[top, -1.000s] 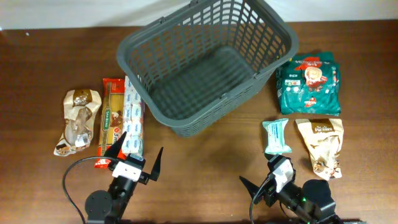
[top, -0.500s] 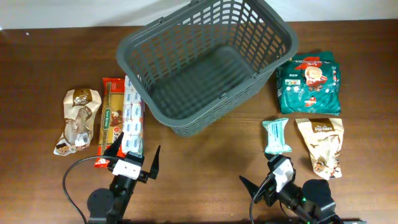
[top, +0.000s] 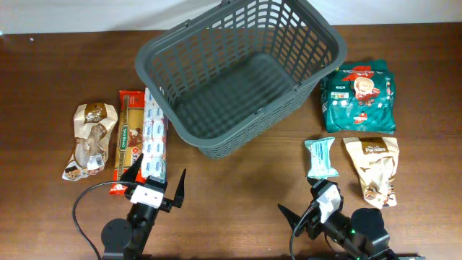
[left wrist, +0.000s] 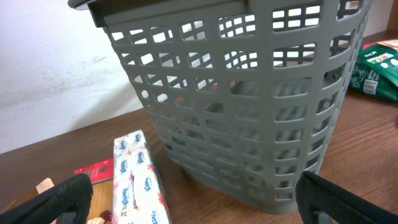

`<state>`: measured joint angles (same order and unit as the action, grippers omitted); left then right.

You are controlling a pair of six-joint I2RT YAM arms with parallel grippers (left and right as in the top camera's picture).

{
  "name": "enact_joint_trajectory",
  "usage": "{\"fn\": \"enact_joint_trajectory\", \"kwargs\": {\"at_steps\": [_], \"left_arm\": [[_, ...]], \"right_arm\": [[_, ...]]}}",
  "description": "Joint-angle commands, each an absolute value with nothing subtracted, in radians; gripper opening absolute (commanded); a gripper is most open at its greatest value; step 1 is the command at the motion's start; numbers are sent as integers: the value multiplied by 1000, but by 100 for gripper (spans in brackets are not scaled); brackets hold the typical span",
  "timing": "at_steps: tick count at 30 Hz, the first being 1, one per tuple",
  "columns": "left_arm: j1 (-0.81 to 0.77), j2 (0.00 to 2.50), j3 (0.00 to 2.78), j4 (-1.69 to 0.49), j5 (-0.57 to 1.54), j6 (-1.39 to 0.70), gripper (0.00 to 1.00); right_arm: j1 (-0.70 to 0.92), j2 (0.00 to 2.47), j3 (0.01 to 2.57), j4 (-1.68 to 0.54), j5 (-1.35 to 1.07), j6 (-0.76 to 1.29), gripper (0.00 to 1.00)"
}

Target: Pack container

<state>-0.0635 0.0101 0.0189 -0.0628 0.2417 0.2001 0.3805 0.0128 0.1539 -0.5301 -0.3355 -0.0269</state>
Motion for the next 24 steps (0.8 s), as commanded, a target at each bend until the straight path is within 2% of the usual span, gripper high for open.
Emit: {"fn": "enact_joint_trajectory", "kwargs": {"at_steps": [1,16,20,22,24], "left_arm": [[-66,5,9,-60,228,195,99],[-66,5,9,-60,228,195,99],[-66,5,9,-60,228,195,99],[-67,5,9,-60,228,195,99],[-66,5,9,-60,228,195,99]], "right_arm": [[386,4,148,-531,-348,-26,99],[386,4,148,-534,-322,-25,99],[386,4,155,-533,-273,130,99],[385,4,199,-527,-150,227,99],[385,6,257,-527,-51,226,99]]}}
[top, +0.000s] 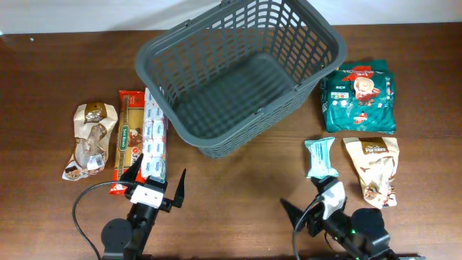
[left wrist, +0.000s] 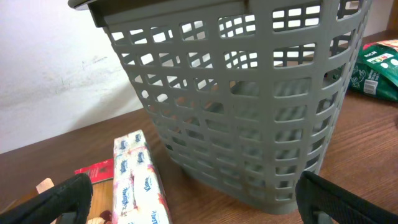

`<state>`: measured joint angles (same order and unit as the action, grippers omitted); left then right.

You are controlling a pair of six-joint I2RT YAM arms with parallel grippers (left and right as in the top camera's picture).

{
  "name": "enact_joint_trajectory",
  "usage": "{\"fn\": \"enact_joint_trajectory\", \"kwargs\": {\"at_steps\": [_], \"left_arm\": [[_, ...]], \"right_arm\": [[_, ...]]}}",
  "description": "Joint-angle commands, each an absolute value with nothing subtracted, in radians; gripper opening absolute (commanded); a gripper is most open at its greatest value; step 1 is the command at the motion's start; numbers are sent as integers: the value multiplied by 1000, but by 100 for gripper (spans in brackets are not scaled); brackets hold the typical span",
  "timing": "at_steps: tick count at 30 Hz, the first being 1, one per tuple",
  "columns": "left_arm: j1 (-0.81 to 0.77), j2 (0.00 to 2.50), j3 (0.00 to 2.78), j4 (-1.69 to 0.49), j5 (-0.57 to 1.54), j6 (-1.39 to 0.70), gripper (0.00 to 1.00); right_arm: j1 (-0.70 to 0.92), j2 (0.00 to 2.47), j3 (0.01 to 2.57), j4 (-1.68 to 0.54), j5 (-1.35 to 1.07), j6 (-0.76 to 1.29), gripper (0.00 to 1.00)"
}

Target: Pack container

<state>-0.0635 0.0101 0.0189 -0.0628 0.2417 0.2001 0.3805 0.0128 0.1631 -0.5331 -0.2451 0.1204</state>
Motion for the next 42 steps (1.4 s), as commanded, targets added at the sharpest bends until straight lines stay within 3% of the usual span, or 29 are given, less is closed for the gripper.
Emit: {"fn": "enact_joint_trajectory", "kwargs": {"at_steps": [1,8,20,24,31,36,42], "left_arm": [[-66,5,9,-60,228,195,99],[-66,5,9,-60,228,195,99],[-66,5,9,-60,228,195,99],[-66,5,9,-60,228,195,99],[-66,5,9,-60,228,195,99],[-66,5,9,-60,228,195,99],[-66,5,9,-60,228,195,99]], "right_arm": [[385,11,286,-527,-2,226,99],[385,187,543,-633,214,180,99],[311,804,1129,-897,393,56,99],[153,945,1356,-1030,208,56,99],[73,974,1399,-1098,47,76,99],[-118,1094,1418,-1154,-80,110,99],[-381,1330,1538,-1173,-348,12,99]]}}
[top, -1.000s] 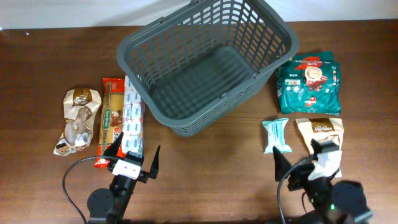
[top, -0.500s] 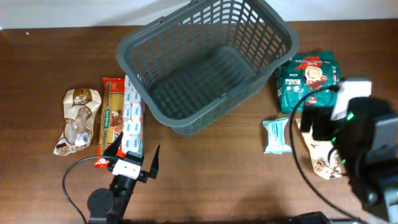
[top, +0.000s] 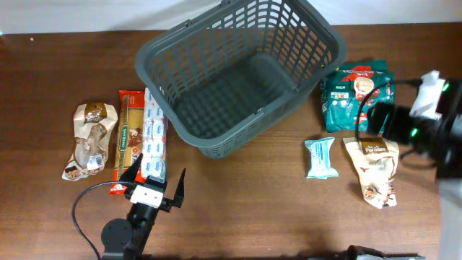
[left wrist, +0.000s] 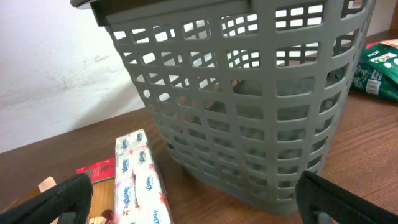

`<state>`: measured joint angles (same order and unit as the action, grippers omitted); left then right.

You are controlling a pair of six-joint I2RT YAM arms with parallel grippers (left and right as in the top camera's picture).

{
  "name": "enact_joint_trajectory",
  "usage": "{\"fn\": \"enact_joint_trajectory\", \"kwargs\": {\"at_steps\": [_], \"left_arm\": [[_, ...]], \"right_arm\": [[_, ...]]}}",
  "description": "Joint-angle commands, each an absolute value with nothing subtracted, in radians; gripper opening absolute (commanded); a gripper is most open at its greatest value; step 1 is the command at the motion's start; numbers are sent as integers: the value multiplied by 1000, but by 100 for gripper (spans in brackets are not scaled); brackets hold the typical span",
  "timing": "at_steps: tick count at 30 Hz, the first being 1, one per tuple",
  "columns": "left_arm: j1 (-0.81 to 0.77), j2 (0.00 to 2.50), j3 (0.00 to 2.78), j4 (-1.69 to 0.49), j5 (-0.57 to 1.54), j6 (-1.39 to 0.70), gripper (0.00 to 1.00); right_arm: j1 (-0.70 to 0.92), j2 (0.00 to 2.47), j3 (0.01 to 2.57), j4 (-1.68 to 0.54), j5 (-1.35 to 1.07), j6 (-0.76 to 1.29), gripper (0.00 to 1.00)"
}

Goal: Pack container
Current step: 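Move the right gripper to the green Nescafe bag and grasp it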

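Note:
The grey slatted basket [top: 238, 72] stands empty at the table's far middle; it fills the left wrist view as basket [left wrist: 249, 93]. Left of it lie a brown snack bag [top: 90, 141], a red pasta pack [top: 130, 137] and a tissue pack [top: 154, 137], the last also seen as tissue pack [left wrist: 138, 180]. My left gripper [top: 157, 179] is open near the front edge, just before the tissue pack, with nothing between its fingers [left wrist: 68, 196]. My right gripper [top: 384, 119] hovers at the right, by the green bag [top: 357, 90]; its jaws are unclear.
A teal bar [top: 320, 157] and a tan pouch [top: 373, 170] lie below the green bag on the right. A white wall shows behind the basket in the left wrist view. The right arm's cable loops over the green bag's corner.
My right arm has left the front edge below the teal bar and now stands at the right side, its gripper by the green bag's lower right corner. The left arm and all items are unmoved.
Both grippers first rested open at the front edge, the right one just below the teal bar. It then sat slightly to the right there. Now it is up by the green bag, while the left gripper has stayed put throughout.

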<state>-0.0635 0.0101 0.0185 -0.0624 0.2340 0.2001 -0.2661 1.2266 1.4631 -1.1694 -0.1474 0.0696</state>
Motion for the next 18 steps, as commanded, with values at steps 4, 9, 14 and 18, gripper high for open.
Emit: {"fn": "enact_joint_trajectory", "kwargs": {"at_steps": [4,9,14,18], "left_arm": [[-66,5,9,-60,228,195,99],[-66,5,9,-60,228,195,99],[-66,5,9,-60,228,195,99],[-66,5,9,-60,228,195,99]], "right_arm": [[-500,1488,1646,-1175,-427,-29,99],[-538,1666,1740,-1159,-438,-97,99],[-538,1837,1762,-1068,-469,-102,99],[-537,1969,1762,-962,-593,-150,99]]}}
